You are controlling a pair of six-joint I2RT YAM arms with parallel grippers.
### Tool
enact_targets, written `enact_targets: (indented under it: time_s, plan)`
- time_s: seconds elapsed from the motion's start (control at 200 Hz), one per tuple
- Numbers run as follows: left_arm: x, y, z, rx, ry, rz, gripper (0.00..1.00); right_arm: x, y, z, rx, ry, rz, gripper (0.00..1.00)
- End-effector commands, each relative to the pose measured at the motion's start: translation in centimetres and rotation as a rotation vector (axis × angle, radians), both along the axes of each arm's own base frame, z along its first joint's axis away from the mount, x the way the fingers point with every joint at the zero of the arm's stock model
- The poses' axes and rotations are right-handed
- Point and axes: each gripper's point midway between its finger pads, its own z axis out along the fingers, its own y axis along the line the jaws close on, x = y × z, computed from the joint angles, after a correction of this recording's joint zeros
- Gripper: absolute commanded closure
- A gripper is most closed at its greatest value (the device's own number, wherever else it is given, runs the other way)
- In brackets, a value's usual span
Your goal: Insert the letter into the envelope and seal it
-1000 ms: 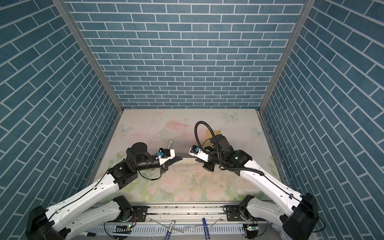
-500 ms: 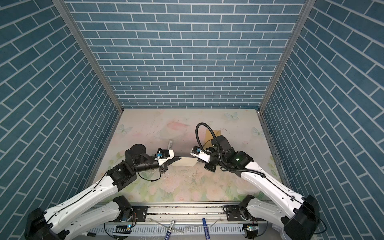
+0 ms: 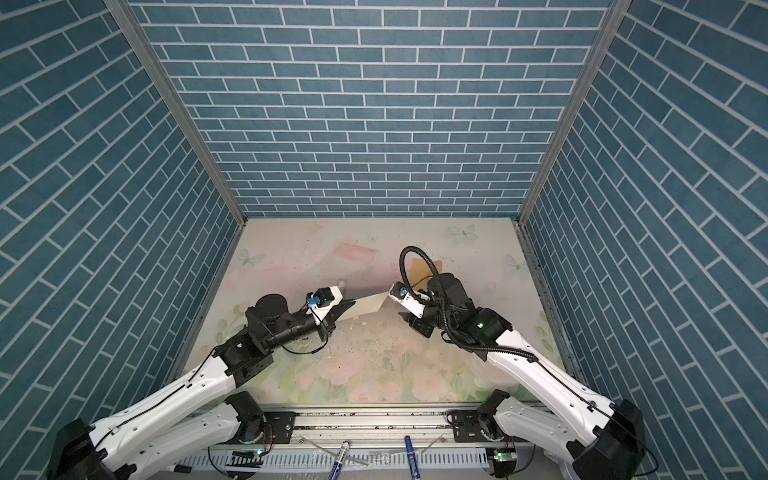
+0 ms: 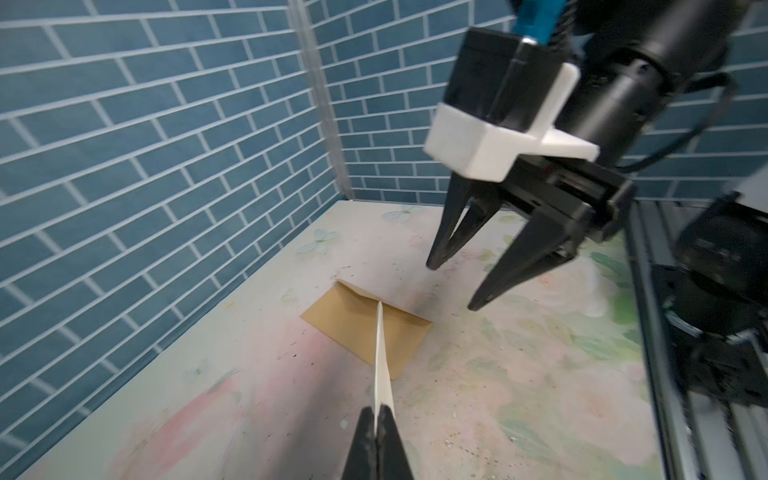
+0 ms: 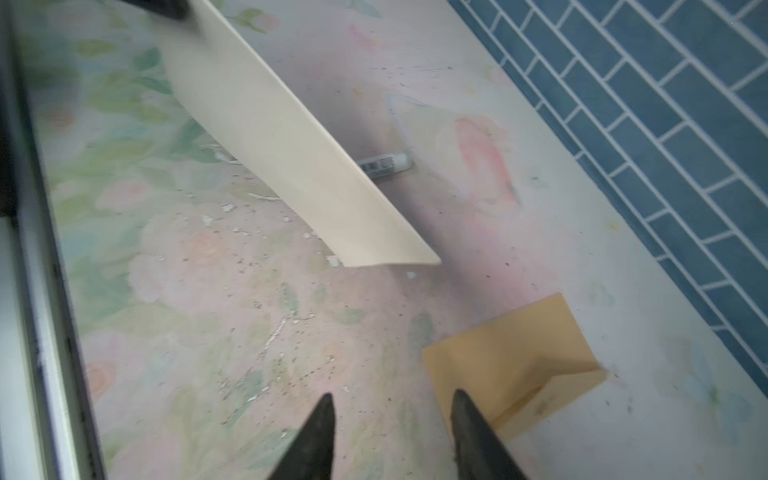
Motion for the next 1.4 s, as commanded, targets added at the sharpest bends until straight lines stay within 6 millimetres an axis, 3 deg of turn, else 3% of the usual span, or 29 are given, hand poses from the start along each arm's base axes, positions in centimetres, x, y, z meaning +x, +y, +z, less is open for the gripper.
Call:
enact_targets:
  time_s: [0.0, 0.065, 0.155, 0.25, 0.545, 0.785, 1.12, 1.395]
  plan:
    - [3.0, 2.8, 1.8, -0.129, 0.042, 0.255, 1.00, 4.7, -3.1, 0.7, 0.074, -0.039, -0.367, 0.36]
    - [3.6, 3.5, 1.4, -0.138, 0.073, 0.312, 1.00, 6.8, -4.7, 0.1, 0.052, -0.035, -0.516, 0.31]
    - [4.1, 3.8, 0.9, -0.135, 0.099, 0.352, 1.00, 9.4, -6.2, -0.7, 0.013, -0.011, -0.664, 0.31]
    - [4.3, 3.5, 0.3, -0.135, 0.112, 0.352, 1.00, 11.6, -6.4, -1.9, -0.020, 0.059, -0.739, 0.25]
    - [4.7, 3.0, -0.1, -0.159, 0.118, 0.340, 1.00, 17.5, -6.7, -6.3, -0.099, 0.181, -0.950, 0.28]
    - [4.9, 2.6, 0.0, -0.167, 0.108, 0.331, 1.00, 18.9, -6.7, -10.0, -0.200, 0.230, -1.019, 0.29]
    - [5.0, 2.4, -0.3, -0.162, 0.110, 0.325, 1.00, 19.8, -7.6, -14.1, -0.335, 0.239, -1.060, 0.50]
    - [5.1, 2.4, -0.4, -0.158, 0.114, 0.334, 1.00, 19.8, -7.4, -15.2, -0.351, 0.262, -1.043, 0.73]
